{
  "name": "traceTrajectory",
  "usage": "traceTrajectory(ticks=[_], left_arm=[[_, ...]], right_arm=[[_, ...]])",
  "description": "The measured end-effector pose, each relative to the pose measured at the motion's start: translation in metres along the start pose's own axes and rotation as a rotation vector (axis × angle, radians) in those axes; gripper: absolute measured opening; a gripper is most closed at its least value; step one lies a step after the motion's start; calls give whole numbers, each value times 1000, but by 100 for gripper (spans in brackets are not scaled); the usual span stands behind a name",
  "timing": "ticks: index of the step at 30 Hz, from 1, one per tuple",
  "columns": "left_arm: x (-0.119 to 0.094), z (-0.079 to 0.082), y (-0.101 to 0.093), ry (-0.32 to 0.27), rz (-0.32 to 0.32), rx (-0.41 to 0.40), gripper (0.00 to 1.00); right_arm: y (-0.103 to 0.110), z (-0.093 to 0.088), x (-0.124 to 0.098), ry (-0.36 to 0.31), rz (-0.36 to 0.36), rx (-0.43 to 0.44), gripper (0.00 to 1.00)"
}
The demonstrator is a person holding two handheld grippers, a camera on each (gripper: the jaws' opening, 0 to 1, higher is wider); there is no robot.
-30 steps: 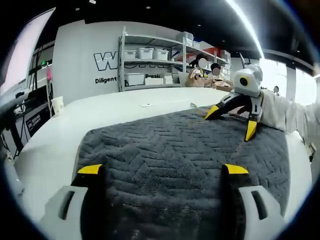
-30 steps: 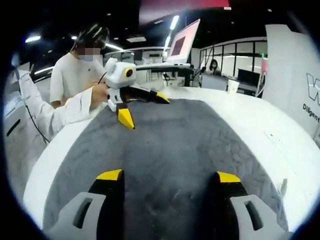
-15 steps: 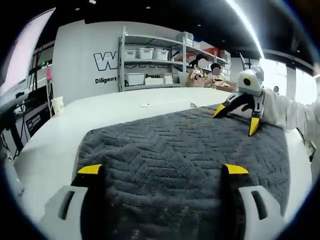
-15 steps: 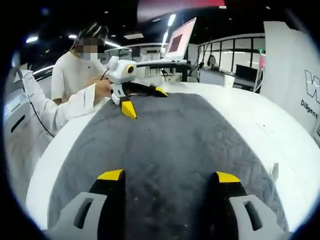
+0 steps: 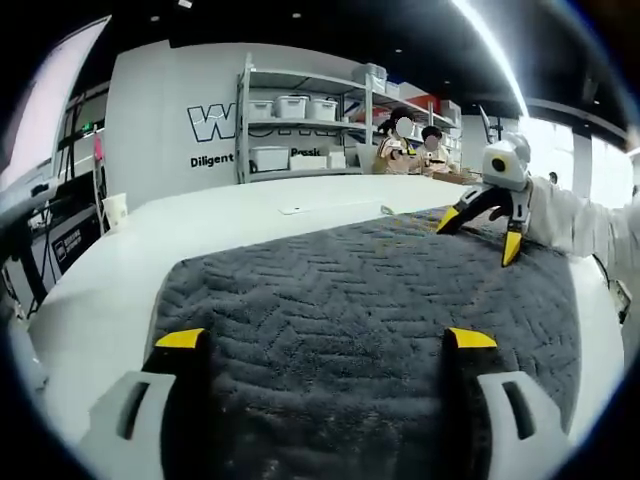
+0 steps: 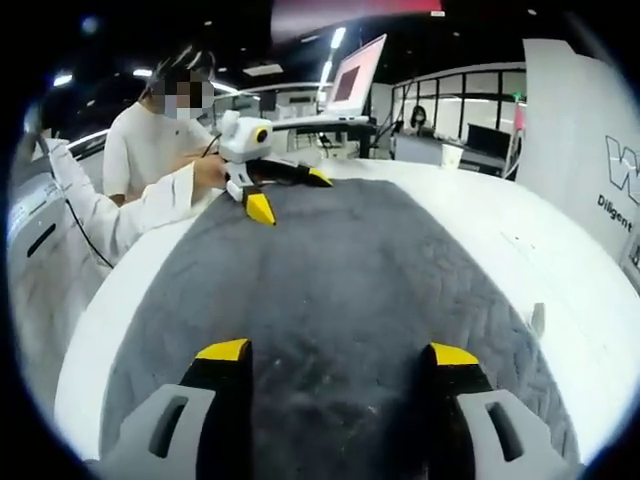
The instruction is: Open the folded towel by lifting each exposed corner and separating the folded layers until the towel lies flat within the target outline without major curled edges
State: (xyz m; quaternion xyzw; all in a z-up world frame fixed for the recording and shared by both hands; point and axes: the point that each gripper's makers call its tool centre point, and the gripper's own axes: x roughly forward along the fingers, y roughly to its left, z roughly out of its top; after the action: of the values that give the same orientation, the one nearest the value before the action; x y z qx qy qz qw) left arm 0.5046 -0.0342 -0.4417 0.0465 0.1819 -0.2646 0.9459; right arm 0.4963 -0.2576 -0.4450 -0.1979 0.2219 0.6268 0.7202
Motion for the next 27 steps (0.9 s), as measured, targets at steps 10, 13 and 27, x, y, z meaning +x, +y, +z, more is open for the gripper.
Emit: traceTrajectory(ticks=[10,13,27], left_arm=[[0,0,-1,-1,0,0,95],[0,0,-1,0,0,0,95],[0,0,0,0,0,0,95]], right_arm=[[0,-9,-13,4,-17,5,67],[-1,-11,-17,9,-20,8,67],[0,-28,-41,8,-39,20,64]])
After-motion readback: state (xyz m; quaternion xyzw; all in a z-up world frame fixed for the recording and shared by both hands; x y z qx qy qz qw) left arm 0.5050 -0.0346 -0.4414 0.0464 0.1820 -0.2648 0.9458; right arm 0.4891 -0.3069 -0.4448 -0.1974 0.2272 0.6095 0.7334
